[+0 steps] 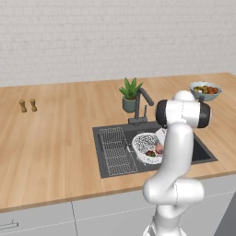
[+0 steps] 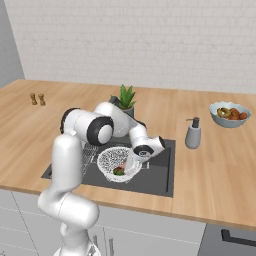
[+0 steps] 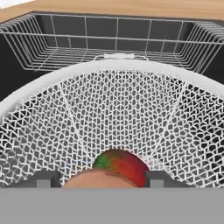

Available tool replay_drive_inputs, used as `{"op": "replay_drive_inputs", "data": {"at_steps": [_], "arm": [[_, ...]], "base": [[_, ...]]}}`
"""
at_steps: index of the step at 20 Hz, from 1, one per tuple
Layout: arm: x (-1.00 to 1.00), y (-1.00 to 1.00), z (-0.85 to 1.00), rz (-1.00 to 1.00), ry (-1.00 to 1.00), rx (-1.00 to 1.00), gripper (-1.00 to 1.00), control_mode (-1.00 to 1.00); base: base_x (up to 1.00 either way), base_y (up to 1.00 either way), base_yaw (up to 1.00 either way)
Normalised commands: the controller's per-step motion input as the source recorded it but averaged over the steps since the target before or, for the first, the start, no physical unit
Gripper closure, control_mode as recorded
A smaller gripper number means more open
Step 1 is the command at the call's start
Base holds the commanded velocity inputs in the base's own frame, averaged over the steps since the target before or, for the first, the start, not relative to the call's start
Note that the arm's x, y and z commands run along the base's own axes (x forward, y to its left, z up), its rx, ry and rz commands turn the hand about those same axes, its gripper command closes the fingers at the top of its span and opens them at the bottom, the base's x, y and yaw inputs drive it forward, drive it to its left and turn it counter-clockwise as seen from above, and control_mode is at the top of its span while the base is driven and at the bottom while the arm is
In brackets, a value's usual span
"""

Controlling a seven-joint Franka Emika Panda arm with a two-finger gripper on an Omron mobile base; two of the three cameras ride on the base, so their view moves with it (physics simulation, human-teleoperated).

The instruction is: Put the colander in the sink, put the mango, peach in the colander, and turn on the sink faucet and pour water over the colander.

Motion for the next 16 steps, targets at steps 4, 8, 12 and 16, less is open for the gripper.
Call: {"op": "replay_drive_inputs", "data": {"at_steps": [4, 8, 12, 16], "arm": [[0.31, 0.17, -0.23, 0.06, -0.01, 0.0, -1.0, -1.0], [0.25, 0.07, -0.09, 0.07, -0.05, 0.0, -1.0, -1.0], [0.05, 0.0, 0.0, 0.1, -0.16, 0.04, -1.0, -1.0], [0.0, 0.0, 0.03, 0.12, -0.24, 0.06, -1.0, -1.0]], "base": [[0.0, 0.0, 0.0], [0.0, 0.0, 0.0], [0.0, 0.0, 0.0], [0.0, 0.0, 0.0]]}}
